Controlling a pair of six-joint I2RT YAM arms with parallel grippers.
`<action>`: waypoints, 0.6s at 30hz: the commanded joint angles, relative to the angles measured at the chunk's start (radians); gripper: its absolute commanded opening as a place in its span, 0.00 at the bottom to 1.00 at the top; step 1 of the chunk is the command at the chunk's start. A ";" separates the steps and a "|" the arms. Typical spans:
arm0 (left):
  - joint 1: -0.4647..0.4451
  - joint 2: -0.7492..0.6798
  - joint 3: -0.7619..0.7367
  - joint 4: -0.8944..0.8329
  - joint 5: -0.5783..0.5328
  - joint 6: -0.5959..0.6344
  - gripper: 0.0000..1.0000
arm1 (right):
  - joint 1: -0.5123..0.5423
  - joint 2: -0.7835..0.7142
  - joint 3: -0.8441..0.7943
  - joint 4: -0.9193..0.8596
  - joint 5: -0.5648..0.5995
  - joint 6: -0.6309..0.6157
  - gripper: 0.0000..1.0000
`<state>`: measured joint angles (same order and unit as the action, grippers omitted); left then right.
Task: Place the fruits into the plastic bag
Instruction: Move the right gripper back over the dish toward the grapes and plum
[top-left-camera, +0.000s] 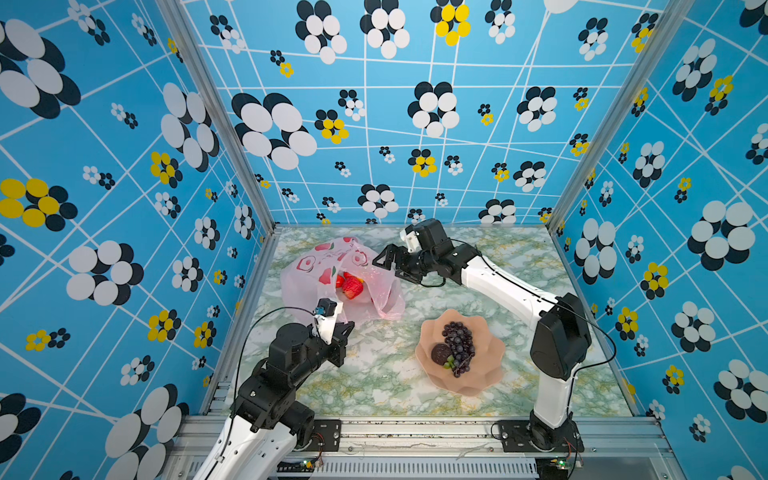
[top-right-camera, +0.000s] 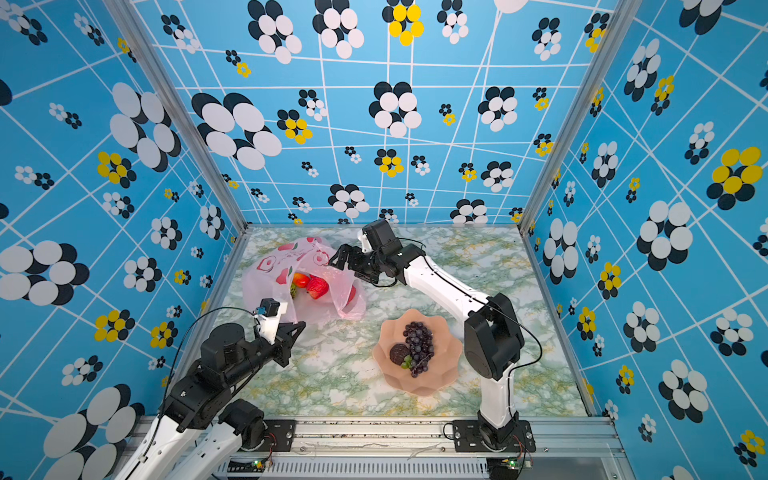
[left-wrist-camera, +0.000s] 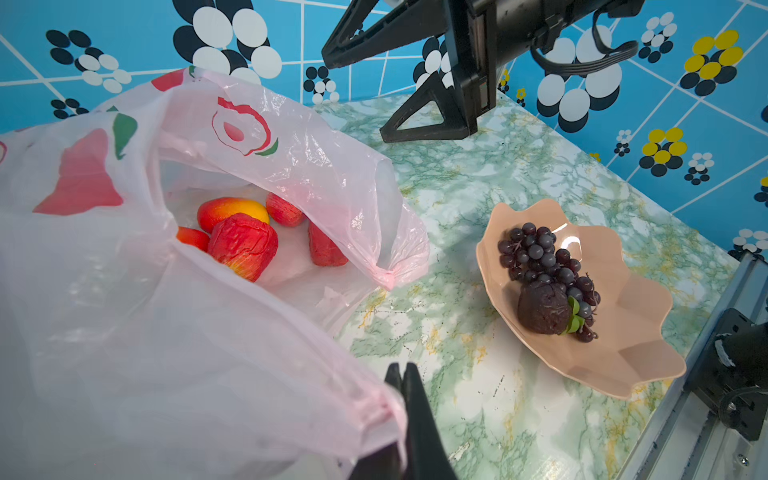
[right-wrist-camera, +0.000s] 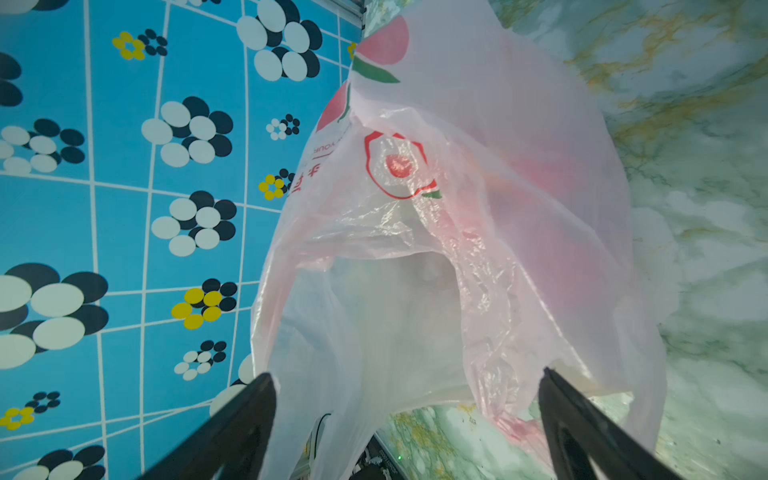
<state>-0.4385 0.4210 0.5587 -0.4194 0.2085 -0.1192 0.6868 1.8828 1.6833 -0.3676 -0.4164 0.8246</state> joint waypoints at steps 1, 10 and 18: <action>0.007 -0.015 0.009 0.000 -0.015 0.018 0.00 | 0.008 -0.100 -0.034 -0.069 0.004 -0.099 0.99; 0.003 -0.038 -0.003 0.004 -0.028 0.018 0.00 | 0.009 -0.468 -0.165 -0.256 0.323 -0.548 1.00; 0.004 -0.028 -0.001 0.004 -0.022 0.021 0.00 | 0.007 -0.810 -0.539 -0.096 0.375 -0.919 0.99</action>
<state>-0.4385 0.3950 0.5583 -0.4194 0.1902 -0.1120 0.6952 1.0996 1.2266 -0.4961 -0.1196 0.1154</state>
